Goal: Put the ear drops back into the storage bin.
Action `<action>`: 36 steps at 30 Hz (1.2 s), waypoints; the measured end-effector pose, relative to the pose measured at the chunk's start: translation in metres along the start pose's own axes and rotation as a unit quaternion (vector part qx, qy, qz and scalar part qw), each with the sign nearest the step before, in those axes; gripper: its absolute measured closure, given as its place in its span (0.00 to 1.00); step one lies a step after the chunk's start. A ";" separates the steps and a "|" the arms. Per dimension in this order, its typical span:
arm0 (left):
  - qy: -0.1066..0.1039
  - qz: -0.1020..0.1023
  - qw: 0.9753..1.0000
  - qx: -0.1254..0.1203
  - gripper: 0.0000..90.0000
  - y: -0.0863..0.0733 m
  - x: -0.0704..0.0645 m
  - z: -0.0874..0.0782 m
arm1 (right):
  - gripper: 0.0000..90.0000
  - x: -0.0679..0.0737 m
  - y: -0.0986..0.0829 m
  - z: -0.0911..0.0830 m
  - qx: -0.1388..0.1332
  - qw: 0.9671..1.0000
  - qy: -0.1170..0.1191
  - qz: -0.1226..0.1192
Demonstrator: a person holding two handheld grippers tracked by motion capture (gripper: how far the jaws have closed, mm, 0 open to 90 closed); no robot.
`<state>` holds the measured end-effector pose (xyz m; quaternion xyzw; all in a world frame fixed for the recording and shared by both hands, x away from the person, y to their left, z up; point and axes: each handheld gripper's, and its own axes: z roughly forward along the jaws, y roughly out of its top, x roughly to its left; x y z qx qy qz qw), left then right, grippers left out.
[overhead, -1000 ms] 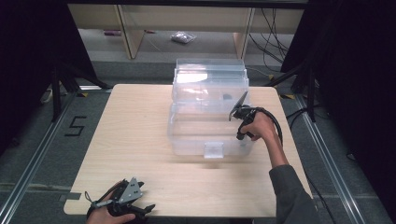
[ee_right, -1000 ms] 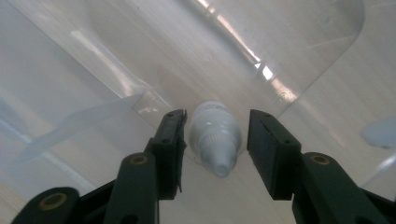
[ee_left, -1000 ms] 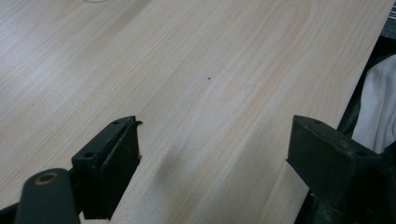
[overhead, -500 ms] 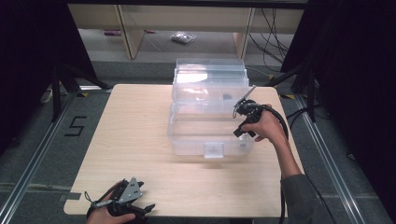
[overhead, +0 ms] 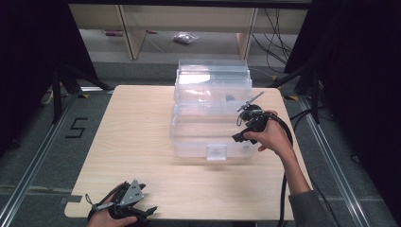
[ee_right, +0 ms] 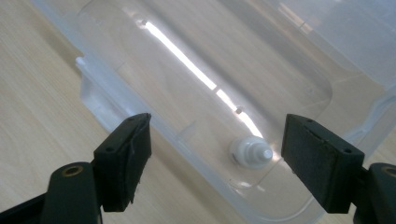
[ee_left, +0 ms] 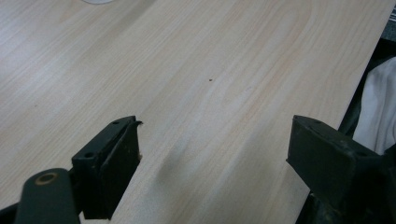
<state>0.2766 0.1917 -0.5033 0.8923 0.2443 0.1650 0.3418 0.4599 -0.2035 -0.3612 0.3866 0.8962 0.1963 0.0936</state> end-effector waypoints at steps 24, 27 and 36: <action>-0.002 -0.011 1.000 0.002 0.18 -0.001 0.000 0.000 | 0.25 0.023 -0.030 -0.007 -0.073 0.997 0.015 -0.007; -0.003 -0.011 1.000 0.001 0.18 -0.001 0.000 0.000 | 0.25 0.025 -0.032 -0.007 -0.078 0.997 0.012 -0.014; -0.003 -0.010 1.000 0.002 0.18 -0.001 0.000 0.000 | 0.25 0.034 -0.044 -0.006 -0.082 0.996 0.021 -0.013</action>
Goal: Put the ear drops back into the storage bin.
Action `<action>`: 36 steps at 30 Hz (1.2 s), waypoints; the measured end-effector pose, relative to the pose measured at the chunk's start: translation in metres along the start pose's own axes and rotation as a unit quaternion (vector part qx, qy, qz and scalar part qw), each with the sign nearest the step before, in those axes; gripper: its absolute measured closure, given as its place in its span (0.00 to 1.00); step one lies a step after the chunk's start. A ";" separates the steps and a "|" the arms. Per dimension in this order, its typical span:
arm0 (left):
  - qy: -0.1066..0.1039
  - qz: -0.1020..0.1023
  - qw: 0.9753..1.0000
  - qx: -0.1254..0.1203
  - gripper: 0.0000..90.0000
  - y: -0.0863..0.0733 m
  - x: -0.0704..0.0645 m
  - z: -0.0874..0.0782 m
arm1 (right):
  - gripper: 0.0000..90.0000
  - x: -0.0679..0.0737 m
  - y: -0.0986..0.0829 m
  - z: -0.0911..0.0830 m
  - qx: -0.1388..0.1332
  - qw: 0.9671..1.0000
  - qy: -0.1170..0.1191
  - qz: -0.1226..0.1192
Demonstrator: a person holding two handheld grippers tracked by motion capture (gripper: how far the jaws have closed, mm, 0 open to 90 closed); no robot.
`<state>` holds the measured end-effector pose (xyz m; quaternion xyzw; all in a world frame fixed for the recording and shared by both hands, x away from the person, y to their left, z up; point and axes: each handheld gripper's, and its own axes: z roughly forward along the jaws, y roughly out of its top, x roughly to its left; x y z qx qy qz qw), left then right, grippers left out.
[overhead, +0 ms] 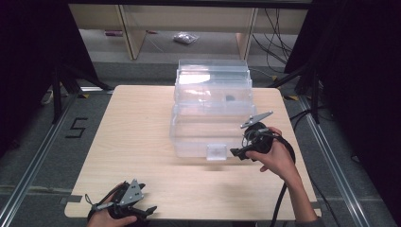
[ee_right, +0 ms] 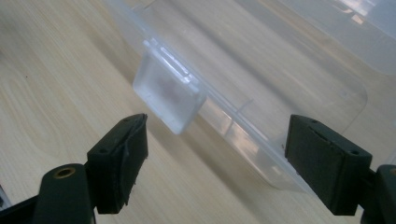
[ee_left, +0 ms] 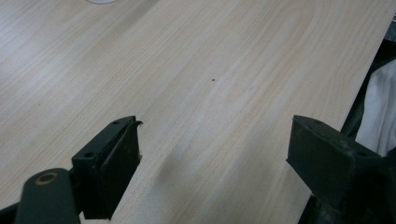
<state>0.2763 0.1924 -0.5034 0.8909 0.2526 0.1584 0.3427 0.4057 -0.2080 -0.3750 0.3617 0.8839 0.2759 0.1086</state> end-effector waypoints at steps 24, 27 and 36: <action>0.002 0.007 1.000 -0.003 0.18 0.001 0.001 -0.001 | 0.23 0.014 -0.023 0.006 -0.046 0.999 0.012 -0.005; 0.002 0.007 1.000 -0.002 0.18 0.001 0.001 -0.001 | 0.23 0.016 -0.026 0.005 -0.042 0.999 0.012 -0.001; 0.005 0.004 1.000 -0.005 0.18 0.001 0.001 -0.001 | 0.23 0.019 -0.037 0.006 -0.059 0.998 0.015 -0.009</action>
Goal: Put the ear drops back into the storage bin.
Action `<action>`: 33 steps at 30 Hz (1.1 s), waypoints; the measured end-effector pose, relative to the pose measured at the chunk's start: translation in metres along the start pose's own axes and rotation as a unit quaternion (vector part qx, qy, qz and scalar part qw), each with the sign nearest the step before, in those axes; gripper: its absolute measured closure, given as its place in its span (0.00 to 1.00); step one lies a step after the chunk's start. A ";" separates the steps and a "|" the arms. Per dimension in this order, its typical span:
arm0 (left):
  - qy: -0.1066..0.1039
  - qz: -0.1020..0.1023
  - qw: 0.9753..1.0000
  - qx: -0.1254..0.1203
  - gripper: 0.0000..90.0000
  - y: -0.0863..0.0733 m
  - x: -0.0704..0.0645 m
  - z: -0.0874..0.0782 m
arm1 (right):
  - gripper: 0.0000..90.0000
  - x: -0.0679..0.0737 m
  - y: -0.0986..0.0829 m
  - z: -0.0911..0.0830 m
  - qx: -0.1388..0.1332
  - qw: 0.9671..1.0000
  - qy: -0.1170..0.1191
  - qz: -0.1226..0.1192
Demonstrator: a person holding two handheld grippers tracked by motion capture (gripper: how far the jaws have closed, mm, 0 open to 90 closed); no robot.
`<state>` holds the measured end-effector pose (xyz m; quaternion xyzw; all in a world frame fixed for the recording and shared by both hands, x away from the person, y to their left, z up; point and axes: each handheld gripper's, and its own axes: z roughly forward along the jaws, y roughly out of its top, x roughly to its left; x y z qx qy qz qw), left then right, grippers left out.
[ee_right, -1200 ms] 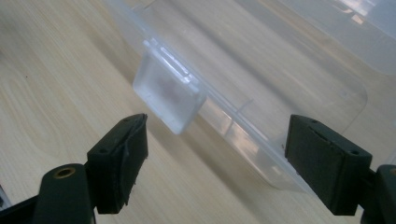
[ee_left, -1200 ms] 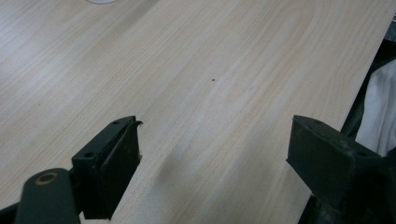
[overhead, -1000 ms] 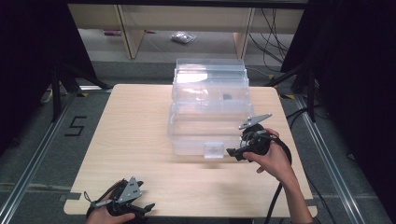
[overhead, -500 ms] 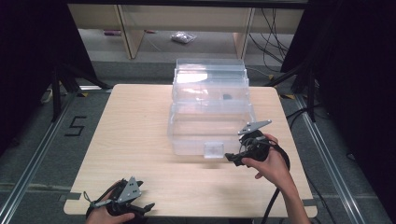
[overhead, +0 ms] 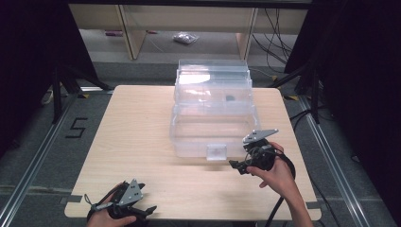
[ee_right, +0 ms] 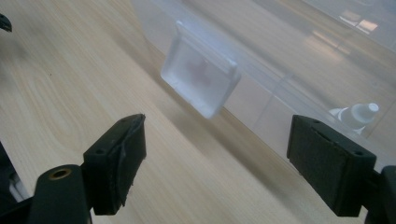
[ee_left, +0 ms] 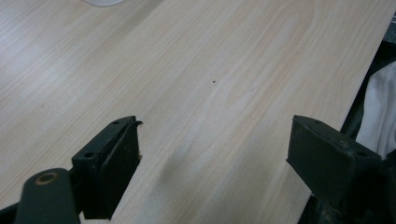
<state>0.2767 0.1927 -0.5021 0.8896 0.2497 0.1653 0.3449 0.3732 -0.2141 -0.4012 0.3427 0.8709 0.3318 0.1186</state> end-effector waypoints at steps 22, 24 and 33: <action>-0.003 0.004 1.000 0.001 0.18 0.000 -0.001 0.000 | 0.23 0.019 -0.023 0.012 -0.014 1.000 -0.006 -0.009; -0.004 0.007 1.000 0.002 0.18 0.000 0.000 0.000 | 0.23 0.021 -0.026 0.013 -0.017 1.000 -0.017 0.002; -0.006 0.005 1.000 -0.002 0.18 0.000 -0.001 0.000 | 0.22 0.023 -0.037 0.012 -0.013 1.000 -0.010 0.003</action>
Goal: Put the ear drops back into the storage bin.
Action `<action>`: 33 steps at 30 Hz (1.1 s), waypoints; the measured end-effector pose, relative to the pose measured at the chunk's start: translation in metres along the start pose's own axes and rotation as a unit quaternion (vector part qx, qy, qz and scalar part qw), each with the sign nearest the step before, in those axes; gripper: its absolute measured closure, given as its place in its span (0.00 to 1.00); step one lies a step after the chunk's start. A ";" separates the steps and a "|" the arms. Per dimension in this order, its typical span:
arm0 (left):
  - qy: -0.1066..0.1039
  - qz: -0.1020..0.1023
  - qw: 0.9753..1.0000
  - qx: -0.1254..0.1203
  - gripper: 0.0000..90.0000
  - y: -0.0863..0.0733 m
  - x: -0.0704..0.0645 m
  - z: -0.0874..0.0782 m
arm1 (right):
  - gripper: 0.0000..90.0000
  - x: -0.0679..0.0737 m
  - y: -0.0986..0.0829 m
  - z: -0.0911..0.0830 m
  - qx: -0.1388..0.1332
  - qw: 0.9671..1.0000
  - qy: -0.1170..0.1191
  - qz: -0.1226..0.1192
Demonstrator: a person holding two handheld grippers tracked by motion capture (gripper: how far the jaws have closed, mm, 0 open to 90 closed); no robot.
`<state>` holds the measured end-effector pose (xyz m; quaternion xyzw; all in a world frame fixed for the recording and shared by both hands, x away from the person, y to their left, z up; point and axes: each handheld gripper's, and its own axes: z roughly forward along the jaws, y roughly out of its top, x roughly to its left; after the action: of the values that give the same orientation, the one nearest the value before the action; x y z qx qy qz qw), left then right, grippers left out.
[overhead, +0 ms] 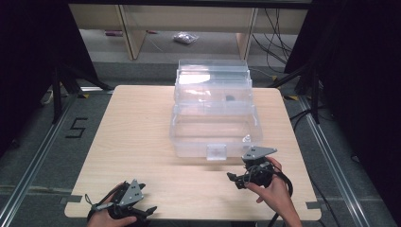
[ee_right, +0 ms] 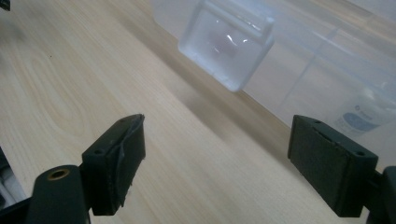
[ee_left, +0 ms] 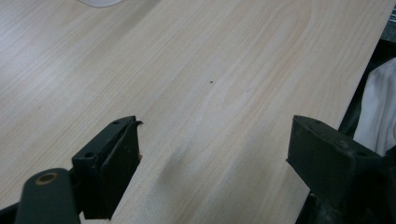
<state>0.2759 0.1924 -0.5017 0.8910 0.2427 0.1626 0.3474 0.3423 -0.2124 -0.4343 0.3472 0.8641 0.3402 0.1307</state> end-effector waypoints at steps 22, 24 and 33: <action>0.004 0.001 1.000 0.003 0.18 0.000 0.001 -0.001 | 0.23 0.009 -0.029 0.005 -0.025 0.999 0.006 0.018; 0.002 0.002 1.000 0.003 0.18 0.000 0.001 -0.001 | 0.23 0.009 -0.032 0.005 -0.028 0.999 0.007 0.018; 0.000 -0.003 1.000 -0.001 0.18 0.001 -0.001 -0.001 | 0.22 0.016 -0.044 0.006 -0.021 0.999 0.002 0.037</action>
<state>0.2752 0.1920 -0.5009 0.8900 0.2449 0.1618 0.3490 0.3105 -0.2215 -0.4688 0.3756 0.8434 0.3638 0.1234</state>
